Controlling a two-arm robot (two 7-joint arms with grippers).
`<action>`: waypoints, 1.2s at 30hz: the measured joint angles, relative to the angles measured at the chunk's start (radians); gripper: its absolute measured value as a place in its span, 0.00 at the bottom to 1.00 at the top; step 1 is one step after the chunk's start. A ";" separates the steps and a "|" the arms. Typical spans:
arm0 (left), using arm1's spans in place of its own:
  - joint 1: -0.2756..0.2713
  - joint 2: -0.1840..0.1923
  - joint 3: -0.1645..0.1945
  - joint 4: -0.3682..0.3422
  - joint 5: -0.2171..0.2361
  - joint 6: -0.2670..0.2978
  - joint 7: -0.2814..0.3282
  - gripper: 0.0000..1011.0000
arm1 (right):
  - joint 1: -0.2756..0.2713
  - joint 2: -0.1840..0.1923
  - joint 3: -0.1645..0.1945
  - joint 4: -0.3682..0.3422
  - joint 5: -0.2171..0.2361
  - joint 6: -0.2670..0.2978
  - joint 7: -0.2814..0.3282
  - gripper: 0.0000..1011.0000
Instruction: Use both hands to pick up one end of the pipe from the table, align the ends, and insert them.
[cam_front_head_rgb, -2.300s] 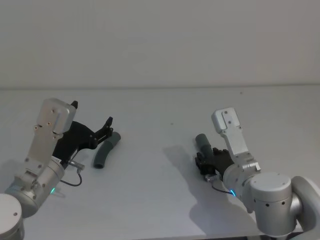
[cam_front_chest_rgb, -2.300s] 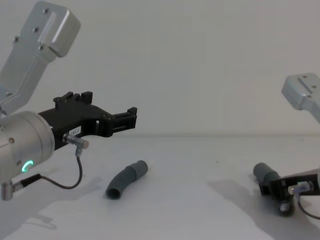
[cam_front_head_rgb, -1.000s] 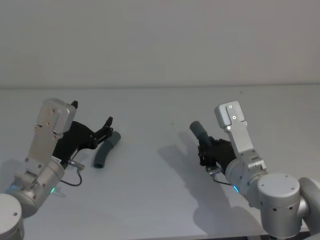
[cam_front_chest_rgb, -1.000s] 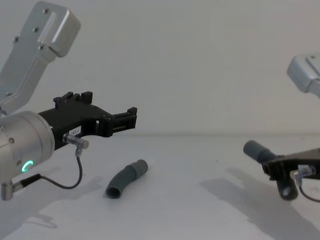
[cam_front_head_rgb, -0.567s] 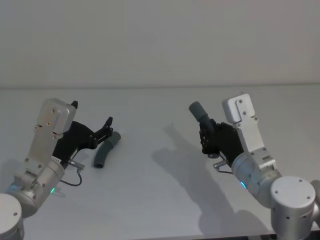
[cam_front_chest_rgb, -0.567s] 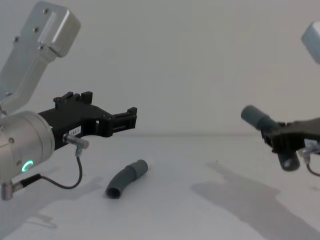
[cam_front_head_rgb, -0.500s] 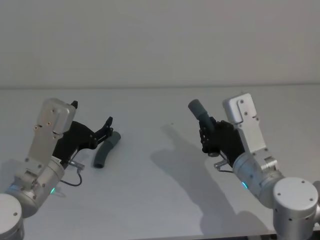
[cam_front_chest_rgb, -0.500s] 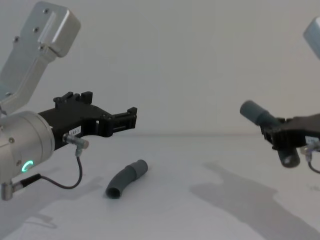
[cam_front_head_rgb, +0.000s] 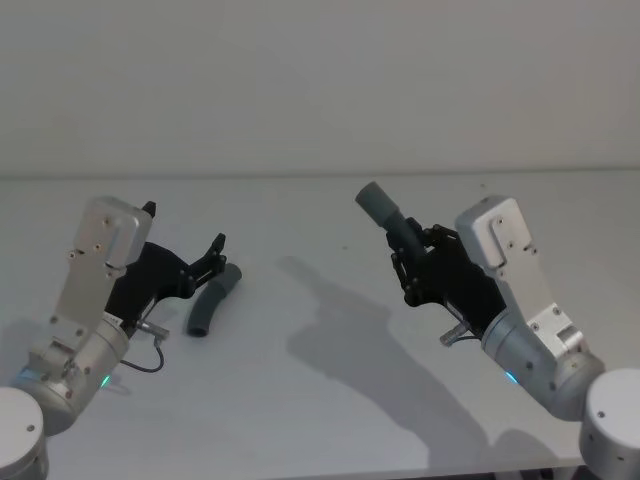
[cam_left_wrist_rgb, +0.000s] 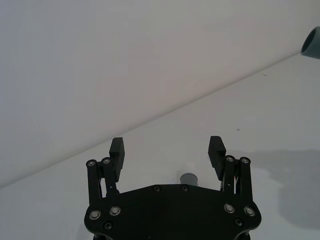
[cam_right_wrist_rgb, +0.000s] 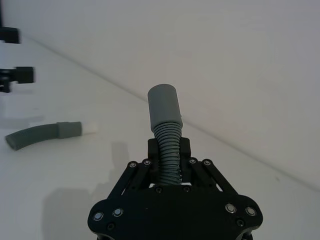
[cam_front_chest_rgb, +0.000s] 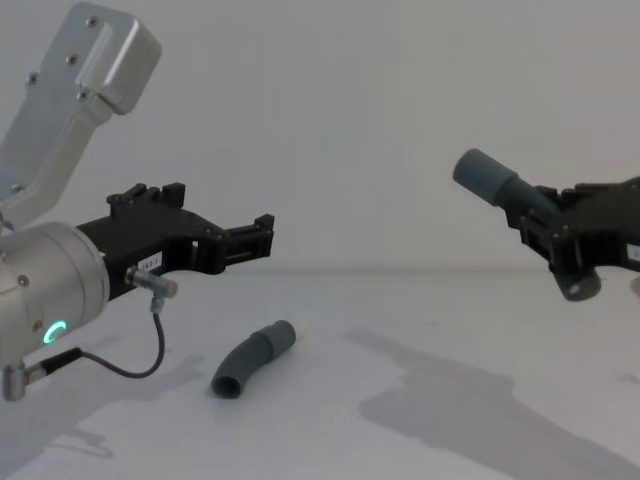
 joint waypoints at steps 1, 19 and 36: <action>0.000 0.000 0.000 0.000 0.000 0.000 0.000 0.99 | 0.000 0.006 -0.001 -0.001 0.000 -0.009 0.008 0.20; 0.000 0.000 0.000 0.000 0.000 0.000 0.000 0.99 | 0.025 0.158 -0.030 0.008 0.028 -0.237 0.230 0.20; 0.000 0.000 0.000 0.000 0.000 0.000 0.000 0.99 | 0.103 0.244 -0.088 0.075 -0.001 -0.426 0.381 0.20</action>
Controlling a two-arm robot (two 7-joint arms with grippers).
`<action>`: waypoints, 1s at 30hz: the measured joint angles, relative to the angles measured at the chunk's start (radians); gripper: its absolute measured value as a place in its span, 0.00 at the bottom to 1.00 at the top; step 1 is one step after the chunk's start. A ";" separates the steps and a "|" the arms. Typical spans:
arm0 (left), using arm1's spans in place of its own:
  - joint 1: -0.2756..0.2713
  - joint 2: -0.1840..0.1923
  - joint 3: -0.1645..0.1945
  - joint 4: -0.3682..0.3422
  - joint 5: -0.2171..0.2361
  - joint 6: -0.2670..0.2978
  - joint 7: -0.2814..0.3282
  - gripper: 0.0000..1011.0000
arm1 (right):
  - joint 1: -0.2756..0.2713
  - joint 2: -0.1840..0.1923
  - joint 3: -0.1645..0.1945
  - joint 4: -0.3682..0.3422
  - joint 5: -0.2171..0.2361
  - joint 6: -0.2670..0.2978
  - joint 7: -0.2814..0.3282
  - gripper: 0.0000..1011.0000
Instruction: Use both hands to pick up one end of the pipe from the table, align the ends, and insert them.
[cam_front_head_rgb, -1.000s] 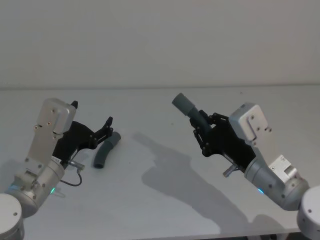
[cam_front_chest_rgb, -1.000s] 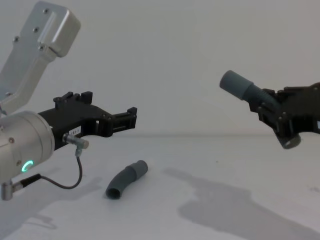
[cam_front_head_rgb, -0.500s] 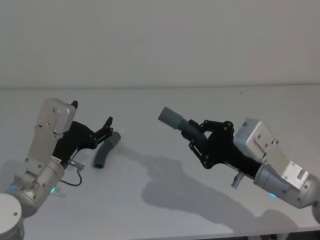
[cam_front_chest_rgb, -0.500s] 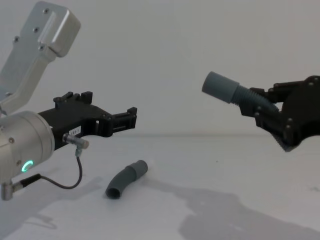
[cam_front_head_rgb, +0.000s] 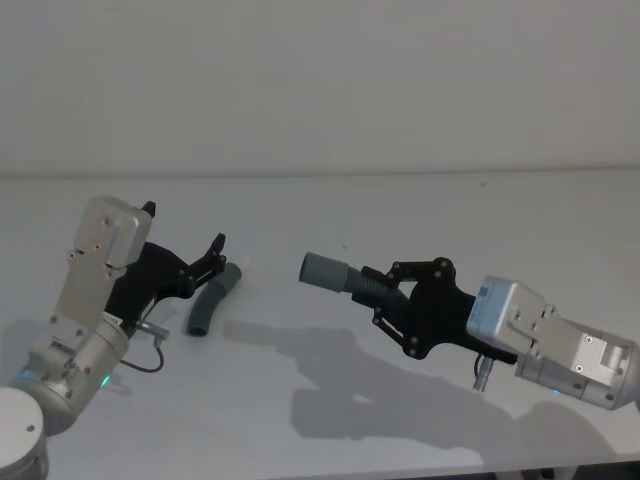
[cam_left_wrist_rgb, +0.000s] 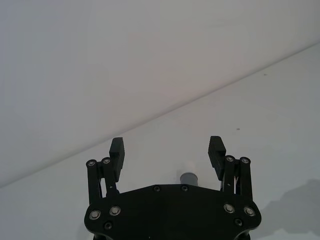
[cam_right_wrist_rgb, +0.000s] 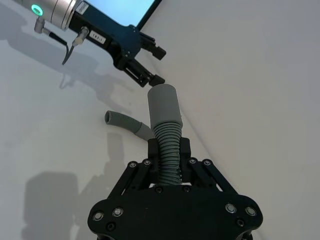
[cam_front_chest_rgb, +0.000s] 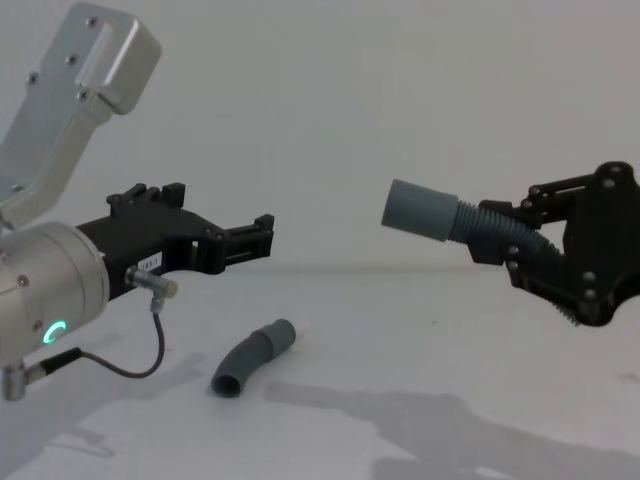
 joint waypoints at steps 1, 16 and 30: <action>0.000 0.000 0.000 0.000 0.000 0.000 0.000 0.99 | 0.000 0.000 0.000 0.000 0.000 0.000 0.000 0.20; 0.000 0.000 0.000 0.000 0.000 0.000 0.000 0.99 | -0.013 -0.043 0.014 0.023 -0.069 -0.020 -0.127 0.20; 0.000 0.000 0.000 0.000 0.000 0.000 0.000 0.99 | -0.029 -0.062 0.020 0.051 -0.110 -0.066 -0.183 0.20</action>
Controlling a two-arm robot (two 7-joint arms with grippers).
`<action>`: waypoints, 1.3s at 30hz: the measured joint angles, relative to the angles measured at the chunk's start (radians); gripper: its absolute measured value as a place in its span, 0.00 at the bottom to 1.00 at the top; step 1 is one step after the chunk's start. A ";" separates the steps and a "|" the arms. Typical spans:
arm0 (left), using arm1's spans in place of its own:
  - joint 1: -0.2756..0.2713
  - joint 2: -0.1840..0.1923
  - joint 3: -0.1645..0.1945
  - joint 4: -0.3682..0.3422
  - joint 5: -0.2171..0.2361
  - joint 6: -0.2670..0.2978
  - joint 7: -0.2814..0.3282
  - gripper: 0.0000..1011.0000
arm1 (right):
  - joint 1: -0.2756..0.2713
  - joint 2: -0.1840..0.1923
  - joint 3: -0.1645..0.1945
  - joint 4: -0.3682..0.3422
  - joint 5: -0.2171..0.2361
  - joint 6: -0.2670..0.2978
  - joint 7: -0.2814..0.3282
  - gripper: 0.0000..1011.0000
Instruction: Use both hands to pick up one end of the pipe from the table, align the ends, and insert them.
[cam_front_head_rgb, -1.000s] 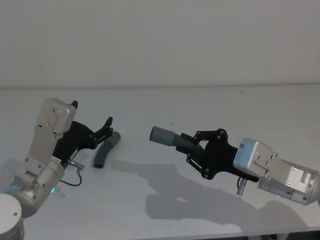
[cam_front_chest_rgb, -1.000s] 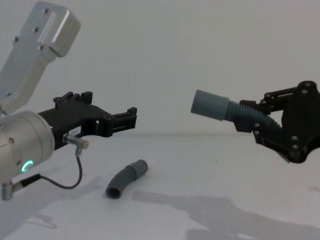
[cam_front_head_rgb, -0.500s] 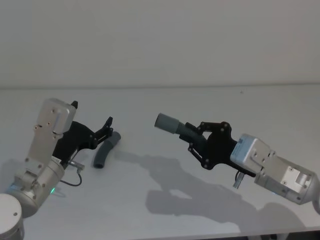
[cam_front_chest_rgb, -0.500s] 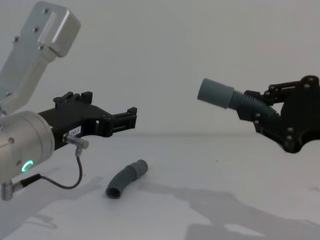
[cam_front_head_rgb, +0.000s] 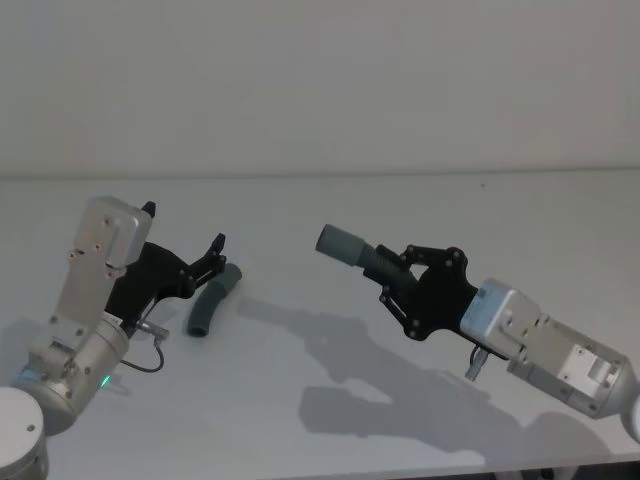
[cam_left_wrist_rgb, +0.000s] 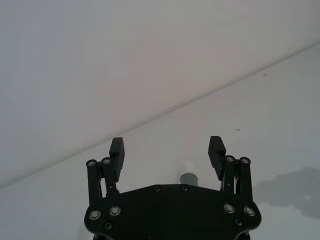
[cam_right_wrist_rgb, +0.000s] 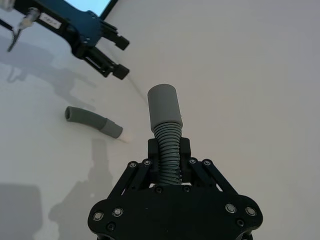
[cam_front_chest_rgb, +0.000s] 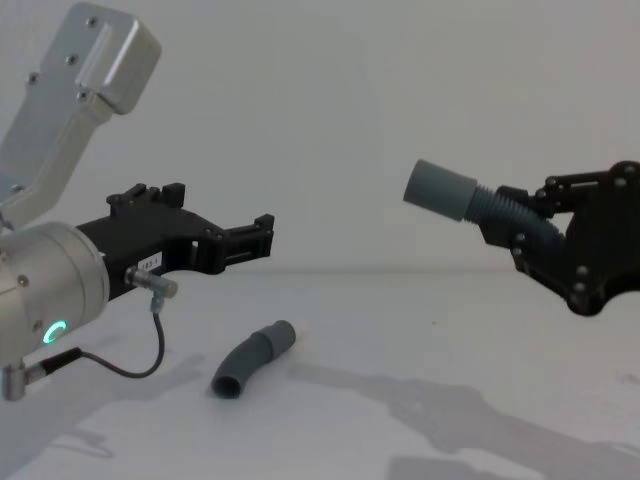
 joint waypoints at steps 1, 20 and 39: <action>0.000 0.000 0.000 0.000 0.000 0.000 0.000 0.99 | 0.001 0.004 -0.003 0.005 -0.001 -0.010 0.005 0.20; 0.000 0.000 0.000 0.000 0.000 0.000 0.000 0.99 | 0.036 0.041 -0.038 0.056 -0.024 -0.107 0.050 0.20; 0.003 -0.031 -0.055 -0.045 -0.075 -0.011 -0.016 0.99 | 0.048 0.049 -0.048 0.070 -0.032 -0.130 0.056 0.20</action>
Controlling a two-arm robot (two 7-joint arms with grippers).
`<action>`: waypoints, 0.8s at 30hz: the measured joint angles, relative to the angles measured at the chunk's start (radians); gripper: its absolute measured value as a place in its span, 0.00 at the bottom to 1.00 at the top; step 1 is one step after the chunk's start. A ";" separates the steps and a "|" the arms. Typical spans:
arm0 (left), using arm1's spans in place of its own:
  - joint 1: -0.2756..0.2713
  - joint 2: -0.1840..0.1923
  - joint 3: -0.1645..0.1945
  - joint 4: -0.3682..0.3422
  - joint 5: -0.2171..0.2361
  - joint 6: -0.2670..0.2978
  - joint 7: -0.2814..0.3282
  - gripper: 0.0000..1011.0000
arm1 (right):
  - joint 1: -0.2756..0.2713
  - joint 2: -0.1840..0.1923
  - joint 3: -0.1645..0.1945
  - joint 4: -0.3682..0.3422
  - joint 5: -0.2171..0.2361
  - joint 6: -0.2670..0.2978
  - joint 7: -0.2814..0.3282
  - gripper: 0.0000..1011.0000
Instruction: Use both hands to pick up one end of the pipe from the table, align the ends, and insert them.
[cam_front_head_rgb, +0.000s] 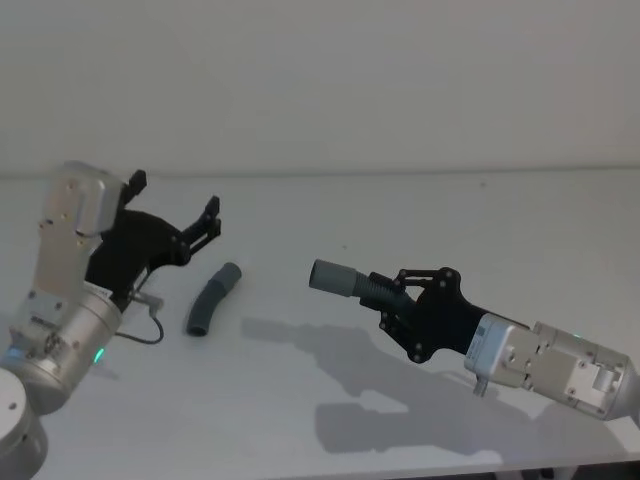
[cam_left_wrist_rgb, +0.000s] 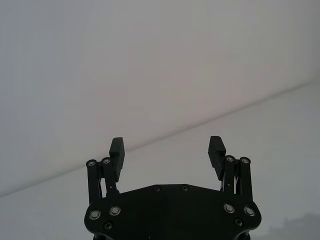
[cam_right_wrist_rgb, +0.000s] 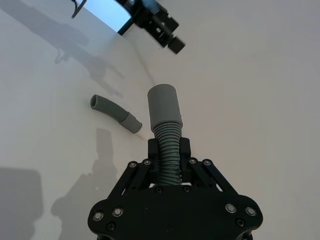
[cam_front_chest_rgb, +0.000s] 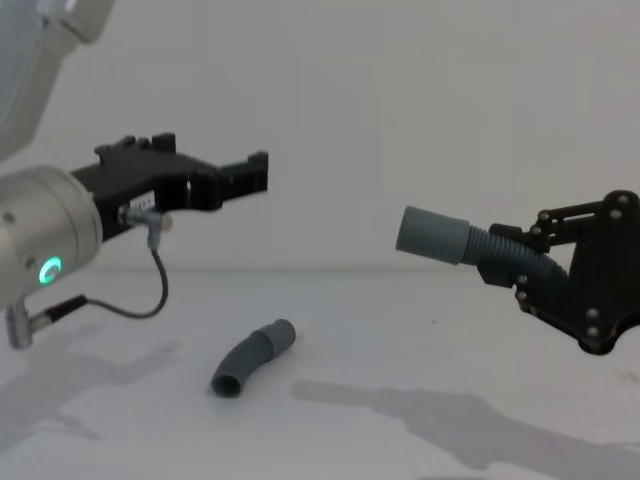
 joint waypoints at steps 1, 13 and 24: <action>0.001 -0.003 -0.004 -0.005 -0.006 0.002 0.000 0.99 | 0.001 0.000 0.000 0.000 0.000 -0.001 0.000 0.20; 0.022 -0.048 -0.057 -0.083 -0.098 0.119 0.036 0.99 | 0.002 0.001 -0.002 0.002 -0.002 -0.005 0.001 0.20; 0.014 -0.042 -0.088 -0.153 -0.172 0.332 0.050 0.99 | 0.003 0.002 -0.002 0.004 -0.002 -0.006 0.001 0.20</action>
